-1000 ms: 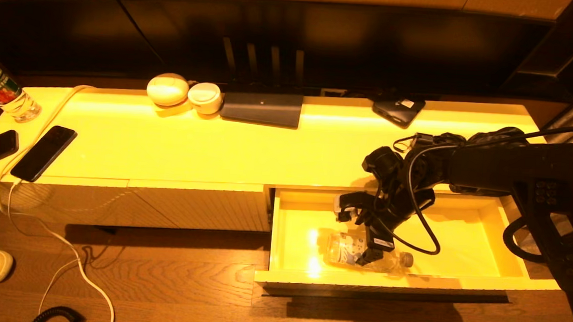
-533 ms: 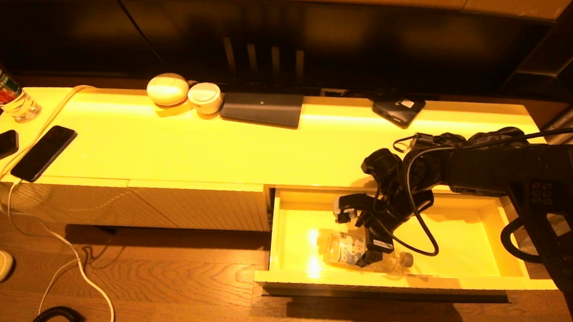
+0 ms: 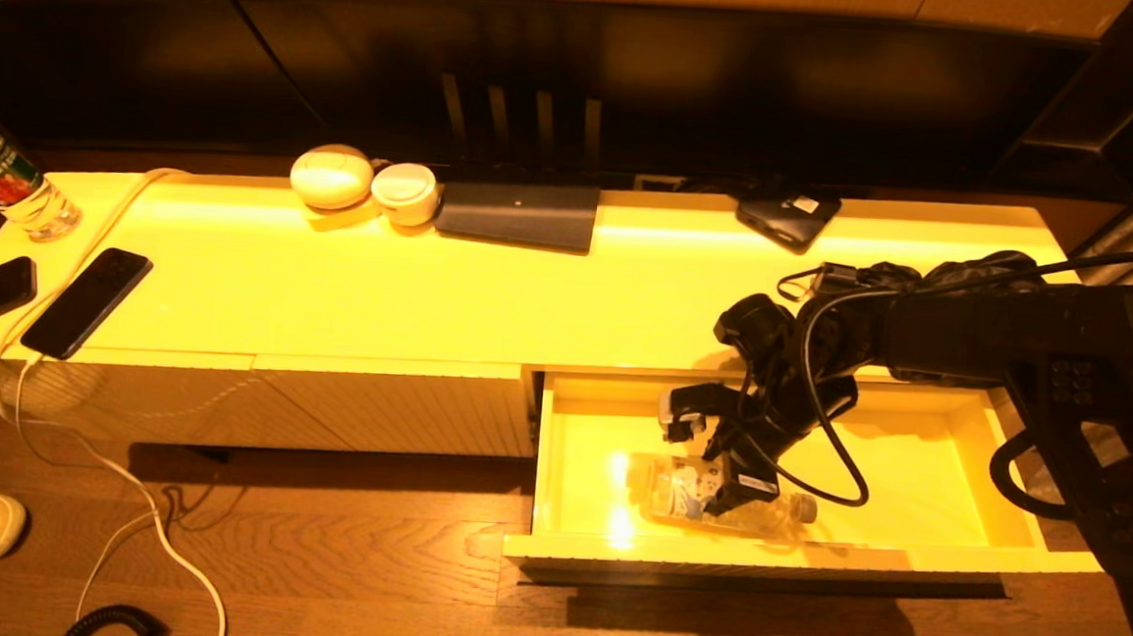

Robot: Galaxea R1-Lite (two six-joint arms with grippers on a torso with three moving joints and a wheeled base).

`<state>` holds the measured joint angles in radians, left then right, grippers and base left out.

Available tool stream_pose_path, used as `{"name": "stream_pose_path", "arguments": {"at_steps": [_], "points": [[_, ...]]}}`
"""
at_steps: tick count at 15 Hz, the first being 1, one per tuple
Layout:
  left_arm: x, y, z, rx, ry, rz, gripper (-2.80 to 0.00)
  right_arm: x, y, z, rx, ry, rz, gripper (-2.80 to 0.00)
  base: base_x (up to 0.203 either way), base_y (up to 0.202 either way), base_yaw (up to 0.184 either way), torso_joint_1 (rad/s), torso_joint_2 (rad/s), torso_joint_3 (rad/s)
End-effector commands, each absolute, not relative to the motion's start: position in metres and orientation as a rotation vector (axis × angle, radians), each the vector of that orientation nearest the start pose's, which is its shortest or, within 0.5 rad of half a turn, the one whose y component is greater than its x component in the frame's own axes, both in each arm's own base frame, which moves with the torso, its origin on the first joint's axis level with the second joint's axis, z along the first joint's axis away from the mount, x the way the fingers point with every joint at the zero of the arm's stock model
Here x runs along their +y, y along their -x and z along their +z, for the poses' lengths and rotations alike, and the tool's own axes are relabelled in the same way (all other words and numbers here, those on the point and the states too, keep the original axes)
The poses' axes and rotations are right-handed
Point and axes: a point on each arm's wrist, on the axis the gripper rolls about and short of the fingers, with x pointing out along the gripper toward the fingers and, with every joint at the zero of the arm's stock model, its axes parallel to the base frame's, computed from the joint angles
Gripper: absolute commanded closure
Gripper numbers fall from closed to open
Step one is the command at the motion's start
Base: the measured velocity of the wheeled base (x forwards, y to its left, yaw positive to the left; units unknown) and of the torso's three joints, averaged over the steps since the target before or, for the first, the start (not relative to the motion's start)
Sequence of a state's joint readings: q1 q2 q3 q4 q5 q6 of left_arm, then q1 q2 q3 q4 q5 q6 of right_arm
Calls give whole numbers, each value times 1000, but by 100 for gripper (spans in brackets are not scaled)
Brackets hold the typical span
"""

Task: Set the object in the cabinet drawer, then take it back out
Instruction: Take the mineral water out of the drawer and put it on the table

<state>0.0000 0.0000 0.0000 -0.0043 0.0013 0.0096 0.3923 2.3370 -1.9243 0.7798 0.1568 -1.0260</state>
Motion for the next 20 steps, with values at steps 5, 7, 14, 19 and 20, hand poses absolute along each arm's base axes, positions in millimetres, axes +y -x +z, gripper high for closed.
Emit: {"name": "stream_pose_path", "arguments": {"at_steps": [5,7,14,19,20], "points": [[0,23,76,-3,-9,2,0,170,-401,119,855,1018,1069,0,0,0,0,0,0,0],[0,23,76,-3,-9,2,0,169,-400,121,854,1016,1066,0,0,0,0,0,0,0],[0,23,76,-3,-9,2,0,157,-381,172,750,1028,1010,0,0,0,0,0,0,0],[0,23,76,-3,-9,2,0,144,-357,218,657,1030,954,0,0,0,0,0,0,0],[0,23,76,-3,-9,2,0,143,-354,222,650,1027,948,0,0,0,0,0,0,0]]}}
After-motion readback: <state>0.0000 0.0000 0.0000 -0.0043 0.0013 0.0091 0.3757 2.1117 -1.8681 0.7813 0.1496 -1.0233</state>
